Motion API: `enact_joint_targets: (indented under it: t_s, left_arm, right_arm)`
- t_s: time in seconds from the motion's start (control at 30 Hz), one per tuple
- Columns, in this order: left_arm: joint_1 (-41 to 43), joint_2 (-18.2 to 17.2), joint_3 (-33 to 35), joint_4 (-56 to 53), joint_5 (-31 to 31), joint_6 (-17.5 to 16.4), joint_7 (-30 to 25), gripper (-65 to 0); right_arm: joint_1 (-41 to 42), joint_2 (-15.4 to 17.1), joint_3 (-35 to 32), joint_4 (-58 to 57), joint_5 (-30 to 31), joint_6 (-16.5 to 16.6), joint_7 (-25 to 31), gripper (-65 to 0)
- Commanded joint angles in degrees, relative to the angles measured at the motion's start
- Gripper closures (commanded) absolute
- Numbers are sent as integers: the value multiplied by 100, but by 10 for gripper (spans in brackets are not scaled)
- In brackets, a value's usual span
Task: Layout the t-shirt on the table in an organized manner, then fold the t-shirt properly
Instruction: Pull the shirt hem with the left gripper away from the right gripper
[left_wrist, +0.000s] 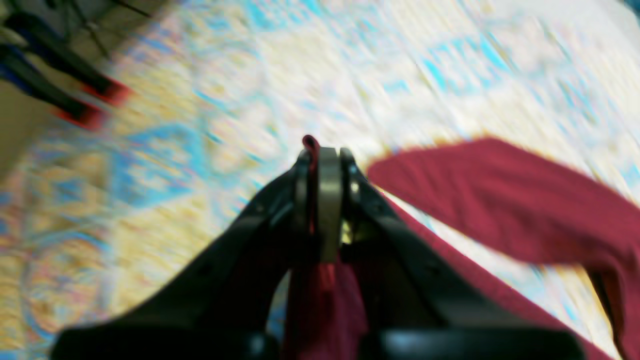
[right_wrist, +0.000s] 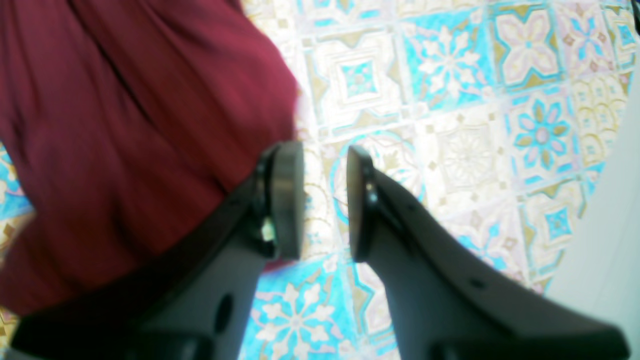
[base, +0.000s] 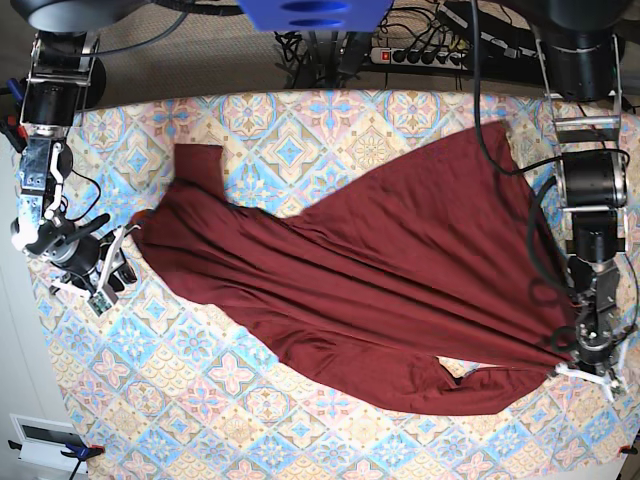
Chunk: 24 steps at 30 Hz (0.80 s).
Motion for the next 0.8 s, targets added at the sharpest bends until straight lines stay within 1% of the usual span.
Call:
enact_joint_targets:
  t_s: [0.0, 0.07, 0.17, 0.23, 0.27, 0.37, 0.4, 0.47, 0.53, 0.57, 0.63, 0.7, 0.77]
  left_arm:
    - [-355, -127, 2, -18, 29, 9, -300, -2]
    - [-566, -224, 20, -185, 29, 9, -397, -4]
    - [-671, -286, 20, -202, 37, 9, -370, -8]
    - [-654, -312, 29, -202, 55, 9, -300, -38]
    - [-645, -312, 38, -202, 99, 9, -151, -59]
    - [-548, -286, 354, -193, 389, 9, 605, -118]
    - [-425, -277, 442, -167, 416, 9, 790, -129]
    - [-109, -303, 433, 158, 345, 9, 922, -138]
    - [340, -321, 249, 554, 205, 9, 1027, -139]
    - [551, -382, 108, 782, 125, 9, 1168, -139]
    - [1113, -602, -305, 1556, -112, -26, 1801, -139]
    - [1782, -655, -789, 2488, -446, -35, 2452, -139]
    - [2476, -664, -1360, 3437, -666, -35, 2909, -139]
  right_arm:
    - [106, 129, 52, 108, 66, -12, 89, -143]
    - [106, 129, 52, 108, 66, -12, 89, -143]
    - [97, 129, 52, 143, 66, -12, 81, -143]
    - [97, 111, 43, 248, 66, -12, 72, -143]
    - [88, 58, 34, 301, 66, -12, 63, -143]
    - [88, -21, -1, 468, 66, -12, -210, -145]
    - [88, -21, -98, 539, 66, -12, -280, -146]
    - [88, -21, -423, 732, 66, -12, -359, -146]
    - [88, -21, -740, 890, 66, -12, -359, -146]
    - [44, -21, -845, 925, 66, -12, -359, -145]
    - [-123, -21, -1012, 996, 66, -12, -341, -143]
    - [-272, -21, -1012, 1075, 66, -12, -333, -143]
    - [-440, -21, -1012, 1128, 66, -12, -324, -143]
